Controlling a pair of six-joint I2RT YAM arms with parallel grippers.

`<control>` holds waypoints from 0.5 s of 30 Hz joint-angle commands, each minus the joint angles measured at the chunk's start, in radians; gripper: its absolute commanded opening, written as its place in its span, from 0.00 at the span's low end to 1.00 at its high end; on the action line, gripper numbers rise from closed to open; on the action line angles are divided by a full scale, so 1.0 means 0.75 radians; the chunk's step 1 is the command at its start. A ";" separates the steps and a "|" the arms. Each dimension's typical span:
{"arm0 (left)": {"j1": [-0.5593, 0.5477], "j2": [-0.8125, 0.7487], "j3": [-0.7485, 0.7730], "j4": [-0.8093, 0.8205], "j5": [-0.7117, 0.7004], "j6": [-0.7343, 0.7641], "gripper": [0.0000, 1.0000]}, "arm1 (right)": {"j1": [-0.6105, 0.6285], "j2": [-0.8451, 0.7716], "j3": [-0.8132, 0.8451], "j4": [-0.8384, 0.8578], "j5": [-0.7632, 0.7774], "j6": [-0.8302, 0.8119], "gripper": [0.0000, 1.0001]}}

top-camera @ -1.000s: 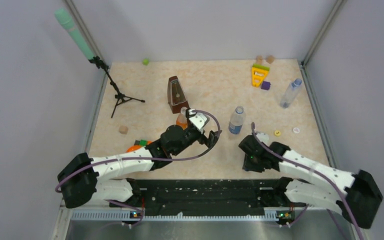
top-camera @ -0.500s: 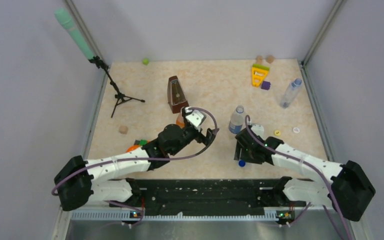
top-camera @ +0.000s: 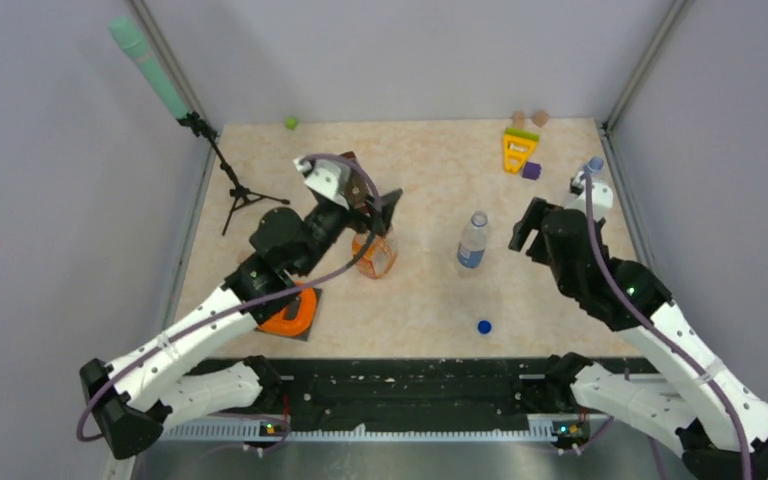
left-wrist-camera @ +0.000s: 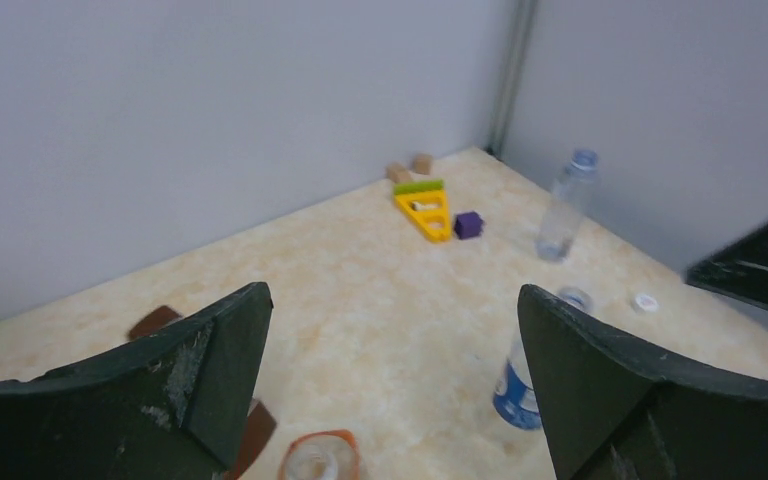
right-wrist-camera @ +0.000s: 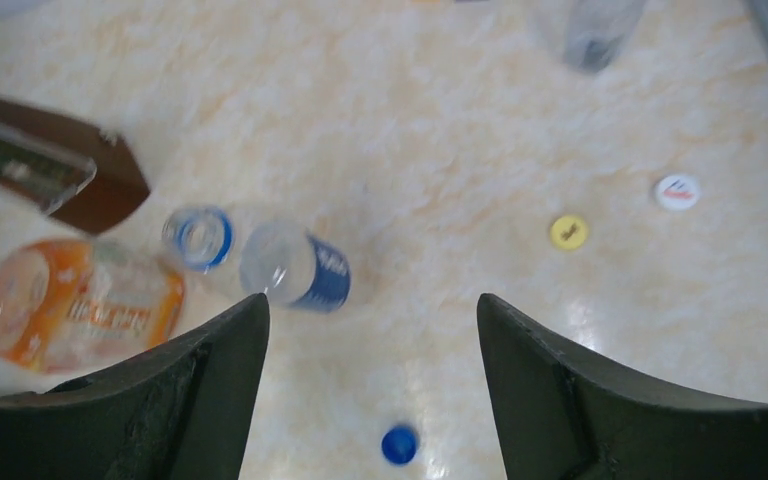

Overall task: Unscrew the bottle caps
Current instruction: Reset both arms

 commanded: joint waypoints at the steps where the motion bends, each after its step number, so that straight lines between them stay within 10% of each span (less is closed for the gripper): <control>1: 0.263 0.031 0.172 -0.257 0.002 -0.170 0.98 | -0.257 0.080 0.131 0.155 -0.014 -0.358 0.75; 7: 0.570 0.007 0.312 -0.516 -0.156 -0.275 0.98 | -0.822 0.271 0.329 0.341 -0.659 -0.468 0.78; 15: 0.767 0.112 0.421 -0.838 -0.402 -0.540 0.98 | -0.932 0.384 0.421 0.500 -0.889 -0.466 0.81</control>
